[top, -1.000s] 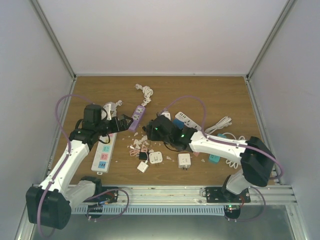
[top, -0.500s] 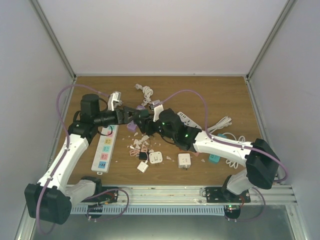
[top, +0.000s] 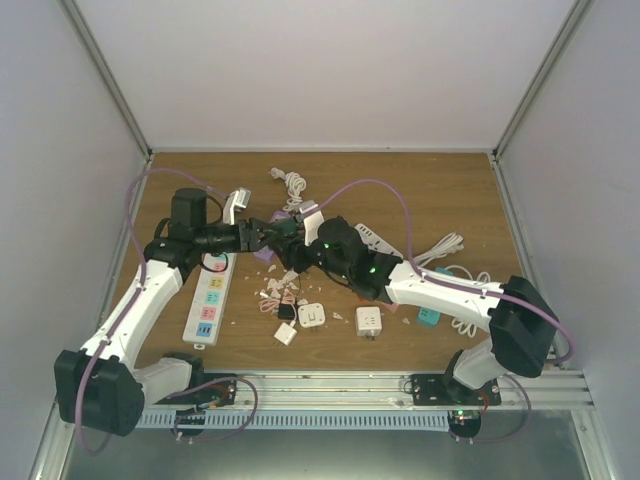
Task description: Insert the plug
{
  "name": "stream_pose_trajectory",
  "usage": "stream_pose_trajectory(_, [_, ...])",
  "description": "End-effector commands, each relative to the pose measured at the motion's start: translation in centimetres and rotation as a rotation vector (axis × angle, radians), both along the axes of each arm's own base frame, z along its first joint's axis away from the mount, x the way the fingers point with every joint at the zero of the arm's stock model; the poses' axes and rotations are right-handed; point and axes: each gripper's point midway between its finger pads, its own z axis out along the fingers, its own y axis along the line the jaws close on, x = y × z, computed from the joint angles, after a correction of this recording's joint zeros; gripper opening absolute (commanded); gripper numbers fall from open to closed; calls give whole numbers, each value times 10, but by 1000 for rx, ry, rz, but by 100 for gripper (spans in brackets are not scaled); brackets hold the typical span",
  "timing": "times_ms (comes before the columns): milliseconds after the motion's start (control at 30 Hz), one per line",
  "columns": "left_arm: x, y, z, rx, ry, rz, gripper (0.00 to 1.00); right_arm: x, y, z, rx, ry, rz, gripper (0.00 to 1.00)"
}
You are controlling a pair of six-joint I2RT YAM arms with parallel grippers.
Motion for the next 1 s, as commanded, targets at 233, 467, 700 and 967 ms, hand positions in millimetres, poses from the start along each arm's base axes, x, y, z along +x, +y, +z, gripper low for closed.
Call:
stream_pose_trajectory(233, [-6,-14,42,-11,-340,-134,43,-43,-26,64,-3,-231,269,100])
stream_pose_trajectory(467, [-30,-18,81,53,-765,-305,42,-69,-68,112,-134,-483,457,100])
stream_pose_trajectory(700, [-65,-19,86,146,-1110,-502,40,-85,-65,111,-309,-718,669,100])
stream_pose_trajectory(967, [-83,-16,80,206,-1215,-597,41,-57,-41,99,-434,-651,727,100])
